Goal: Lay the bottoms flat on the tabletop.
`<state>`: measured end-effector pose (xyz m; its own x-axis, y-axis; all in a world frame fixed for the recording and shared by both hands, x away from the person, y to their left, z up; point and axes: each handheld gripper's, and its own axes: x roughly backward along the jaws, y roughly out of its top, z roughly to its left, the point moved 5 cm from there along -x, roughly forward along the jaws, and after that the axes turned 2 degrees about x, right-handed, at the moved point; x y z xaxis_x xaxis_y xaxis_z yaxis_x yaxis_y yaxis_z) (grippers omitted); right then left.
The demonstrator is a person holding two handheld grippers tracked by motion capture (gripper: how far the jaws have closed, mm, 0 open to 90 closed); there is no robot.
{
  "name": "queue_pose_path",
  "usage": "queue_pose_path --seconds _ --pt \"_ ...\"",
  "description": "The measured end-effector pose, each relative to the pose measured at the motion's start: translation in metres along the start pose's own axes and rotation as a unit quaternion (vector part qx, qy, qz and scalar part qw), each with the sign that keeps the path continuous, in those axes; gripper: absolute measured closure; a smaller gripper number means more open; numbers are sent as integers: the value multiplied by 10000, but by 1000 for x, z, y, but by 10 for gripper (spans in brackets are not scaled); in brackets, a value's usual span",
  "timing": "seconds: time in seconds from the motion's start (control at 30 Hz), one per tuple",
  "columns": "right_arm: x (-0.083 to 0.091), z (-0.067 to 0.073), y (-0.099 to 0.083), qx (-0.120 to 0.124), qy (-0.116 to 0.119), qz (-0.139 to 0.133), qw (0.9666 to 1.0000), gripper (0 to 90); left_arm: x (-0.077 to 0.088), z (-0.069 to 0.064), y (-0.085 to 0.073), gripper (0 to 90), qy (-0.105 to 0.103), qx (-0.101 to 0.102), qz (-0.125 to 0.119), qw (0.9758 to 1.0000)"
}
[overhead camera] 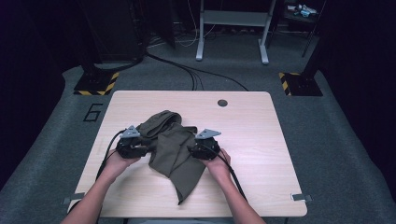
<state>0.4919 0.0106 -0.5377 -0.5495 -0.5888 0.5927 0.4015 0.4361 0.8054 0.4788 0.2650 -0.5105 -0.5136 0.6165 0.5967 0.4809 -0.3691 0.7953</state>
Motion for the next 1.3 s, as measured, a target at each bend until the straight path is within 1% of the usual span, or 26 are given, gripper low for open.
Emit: queue_pose_path --seconds 0.03,0.07,0.13,0.17,0.27,0.3,0.33,0.4,0.43,0.5,0.53,0.57,0.6,0.63,0.67,0.77,0.83,0.9,0.93,1.0,1.07,1.13,1.2,1.23,1.27,1.3 --pt "-8 2 -5 50 32 131 9999 493 1 2 0 579 31 10 1 10000" --pt "-10 3 -7 53 28 192 9998 493 4 5 1 577 78 86 -85 9999" --pt "-11 3 -11 110 14 171 9998 495 6 6 2 573 82 124 -110 9998" --pt "-11 3 -12 154 3 173 9997 497 8 8 3 571 140 172 -201 9996" --pt "-10 4 -15 214 -19 176 9996 501 10 9 4 563 169 141 -228 9995" --pt "-9 4 -16 296 -29 174 9994 504 11 9 5 556 166 152 -236 9995" --pt "-6 5 -19 234 -38 175 9996 507 12 8 7 536 175 166 -260 9994" --pt "-5 4 -20 260 -30 155 9995 508 14 8 8 530 189 155 -307 9992" --pt "-1 4 -24 180 -15 168 9997 515 15 8 9 507 200 170 -321 9991" --pt "5 3 -28 86 38 171 9998 524 18 8 12 488 263 115 -389 9988" --pt "6 3 -30 134 69 218 9996 542 19 8 12 476 271 90 -402 9988" --pt "10 4 -33 394 -21 238 9989 553 20 9 13 471 313 69 -448 9985" --pt "10 4 -33 394 -21 238 9989 553 20 10 14 471 309 46 -434 9986" --pt "13 5 -35 303 8 245 9992 555 18 15 15 445 394 30 -320 9987" --pt "13 5 -35 313 29 248 9992 554 17 18 16 435 422 25 -272 9987" --pt "13 3 -35 308 37 236 9992 552 16 23 17 420 437 36 -242 9987" --pt "12 3 -32 171 48 262 9995 552 12 28 18 408 466 34 -220 9987" --pt "11 4 -33 216 2 283 9994 556 8 32 19 405 445 87 -208 9988" --pt "11 5 -33 284 -9 310 9991 557 2 36 18 405 470 103 -148 9987" --pt "11 4 -33 320 -6 291 9991 559 -4 38 18 409 478 117 -98 9987" --pt "11 5 -33 276 0 286 9992 561 -7 39 18 426 515 81 -91 9986" --pt "11 4 -34 309 -12 243 9992 566 -13 40 15 519 520 53 -14 9986" --pt "12 5 -35 265 -15 247 9993 577 -15 41 14 610 497 68 13 9987" --pt "13 4 -35 302 -2 246 9992 581 -16 41 13 649 528 40 96 9986" --pt "14 4 -36 307 -19 241 9992 586 -16 41 13 692 528 40 96 9986" --pt "15 5 -37 264 -1 257 9993 597 -16 41 14 807 564 0 68 9984"
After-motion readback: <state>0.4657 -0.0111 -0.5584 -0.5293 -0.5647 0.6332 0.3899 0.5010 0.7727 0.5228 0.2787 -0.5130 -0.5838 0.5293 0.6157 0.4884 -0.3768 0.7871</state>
